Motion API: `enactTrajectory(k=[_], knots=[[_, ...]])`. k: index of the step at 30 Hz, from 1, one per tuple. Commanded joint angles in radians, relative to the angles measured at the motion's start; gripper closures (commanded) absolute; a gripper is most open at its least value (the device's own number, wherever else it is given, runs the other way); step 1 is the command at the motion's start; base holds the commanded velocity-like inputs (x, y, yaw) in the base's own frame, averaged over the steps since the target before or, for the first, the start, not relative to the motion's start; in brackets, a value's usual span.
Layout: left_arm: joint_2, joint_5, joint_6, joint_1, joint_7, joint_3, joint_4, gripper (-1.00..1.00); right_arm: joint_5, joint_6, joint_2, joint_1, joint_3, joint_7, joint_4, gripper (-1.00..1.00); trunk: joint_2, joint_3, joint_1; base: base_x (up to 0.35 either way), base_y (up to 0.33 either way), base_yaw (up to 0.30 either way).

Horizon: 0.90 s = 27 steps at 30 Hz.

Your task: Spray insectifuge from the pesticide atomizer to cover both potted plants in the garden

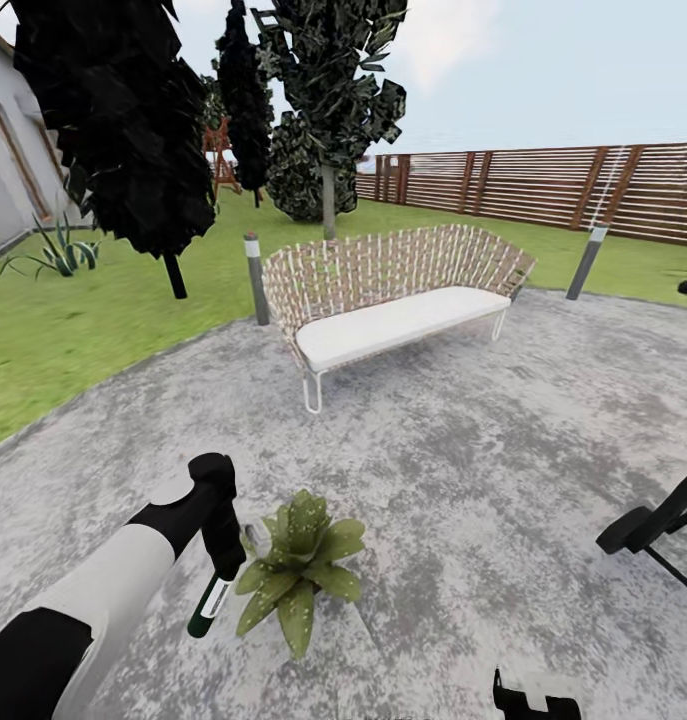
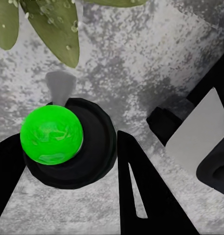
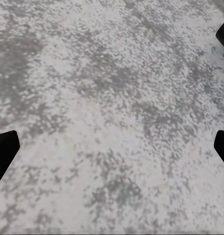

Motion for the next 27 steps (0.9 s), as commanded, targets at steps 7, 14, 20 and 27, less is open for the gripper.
enactTrajectory(k=[7,14,20,27], knots=[[0.002,-0.005,0.011,-0.001,-0.008,-0.002,-0.002,1.0,0.011,-0.003,0.0,-0.001,-0.006,-0.004,0.001,-1.0,0.0,-0.001,0.0,-0.001,0.306,-0.298],[0.001,-0.004,0.009,0.0,-0.008,-0.007,-0.002,1.0,0.011,-0.003,0.0,-0.001,-0.006,-0.004,0.001,-1.0,0.0,-0.001,0.0,0.0,0.3,-0.298],[-0.012,-0.004,0.008,0.0,-0.008,-0.008,-0.002,1.0,0.011,-0.003,0.0,-0.001,-0.006,-0.004,0.001,-1.0,0.0,-0.001,0.0,0.0,0.064,-0.298],[-0.014,-0.004,0.009,0.0,-0.008,-0.009,-0.002,1.0,0.011,-0.003,0.0,-0.001,-0.006,-0.004,0.001,-1.0,0.0,-0.001,0.0,0.0,0.001,-0.27]])
